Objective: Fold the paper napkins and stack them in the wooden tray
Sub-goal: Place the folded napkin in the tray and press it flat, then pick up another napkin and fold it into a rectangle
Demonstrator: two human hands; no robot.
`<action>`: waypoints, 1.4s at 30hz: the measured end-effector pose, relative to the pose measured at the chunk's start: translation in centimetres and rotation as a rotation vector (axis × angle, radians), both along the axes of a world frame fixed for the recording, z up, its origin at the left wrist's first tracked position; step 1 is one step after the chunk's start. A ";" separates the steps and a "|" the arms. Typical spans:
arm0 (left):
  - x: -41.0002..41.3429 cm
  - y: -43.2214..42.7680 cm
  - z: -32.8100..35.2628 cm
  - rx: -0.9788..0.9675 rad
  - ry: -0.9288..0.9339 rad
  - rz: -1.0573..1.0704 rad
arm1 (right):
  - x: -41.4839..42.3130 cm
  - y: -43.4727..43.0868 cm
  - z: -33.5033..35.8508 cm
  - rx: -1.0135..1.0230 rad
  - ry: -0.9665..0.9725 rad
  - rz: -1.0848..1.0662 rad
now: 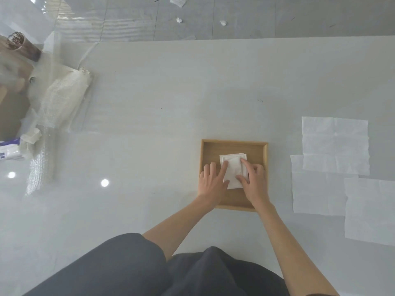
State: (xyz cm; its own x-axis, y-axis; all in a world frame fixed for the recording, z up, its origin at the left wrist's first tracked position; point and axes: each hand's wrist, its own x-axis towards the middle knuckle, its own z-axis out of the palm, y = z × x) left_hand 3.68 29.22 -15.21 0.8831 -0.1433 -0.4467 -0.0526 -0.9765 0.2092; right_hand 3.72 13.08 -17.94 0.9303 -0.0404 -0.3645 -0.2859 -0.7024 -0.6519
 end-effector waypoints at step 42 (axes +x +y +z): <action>5.4 -32.4 4.6 -0.207 -0.239 -0.492 | -6.9 -33.1 6.7 -0.305 -0.271 -0.966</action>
State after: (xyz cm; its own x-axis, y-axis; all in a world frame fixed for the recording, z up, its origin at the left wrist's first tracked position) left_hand 9.07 -3.15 -10.60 0.7636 -0.6250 -0.1624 -0.5587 -0.7655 0.3192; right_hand -3.19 -20.01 -11.21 0.5023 -0.8647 0.0018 -0.6837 -0.3985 -0.6114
